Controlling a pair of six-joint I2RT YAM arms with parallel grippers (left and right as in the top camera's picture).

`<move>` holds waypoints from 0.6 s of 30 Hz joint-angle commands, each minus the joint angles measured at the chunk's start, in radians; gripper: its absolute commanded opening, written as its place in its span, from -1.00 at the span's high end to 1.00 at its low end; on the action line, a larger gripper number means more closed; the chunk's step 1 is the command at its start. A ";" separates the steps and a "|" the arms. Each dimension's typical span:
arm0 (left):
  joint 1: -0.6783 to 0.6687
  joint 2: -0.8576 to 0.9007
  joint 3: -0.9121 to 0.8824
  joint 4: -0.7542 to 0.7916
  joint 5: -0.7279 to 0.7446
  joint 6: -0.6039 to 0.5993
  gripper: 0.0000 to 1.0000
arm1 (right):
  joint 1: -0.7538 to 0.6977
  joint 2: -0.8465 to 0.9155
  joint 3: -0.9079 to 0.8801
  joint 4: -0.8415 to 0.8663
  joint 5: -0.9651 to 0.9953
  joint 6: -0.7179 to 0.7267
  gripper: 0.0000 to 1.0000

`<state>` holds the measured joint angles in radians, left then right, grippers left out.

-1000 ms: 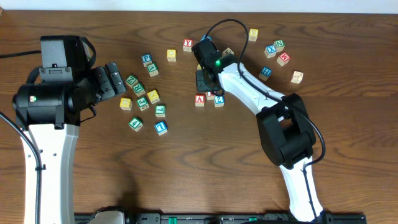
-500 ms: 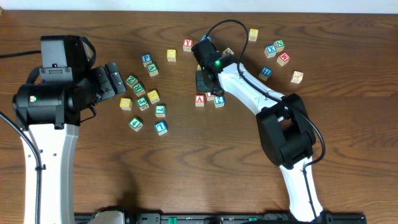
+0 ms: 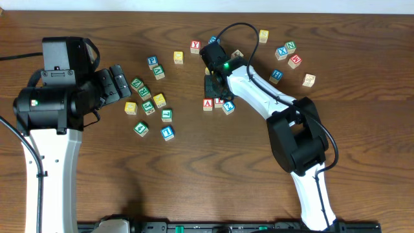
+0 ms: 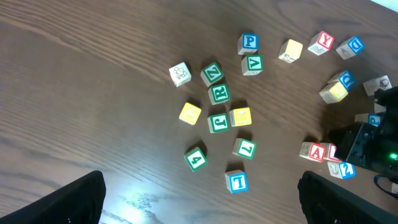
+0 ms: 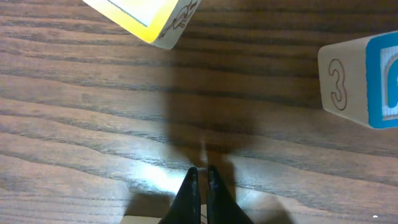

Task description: Spell out AI2

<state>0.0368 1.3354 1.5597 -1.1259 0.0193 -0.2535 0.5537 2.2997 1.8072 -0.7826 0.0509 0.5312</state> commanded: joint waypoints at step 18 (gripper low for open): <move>0.003 0.008 -0.004 -0.003 -0.012 0.017 -0.95 | 0.012 0.014 0.016 -0.019 -0.029 0.014 0.98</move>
<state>0.0368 1.3354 1.5597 -1.1259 0.0193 -0.2535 0.5541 2.2997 1.8072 -0.7971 0.0284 0.5339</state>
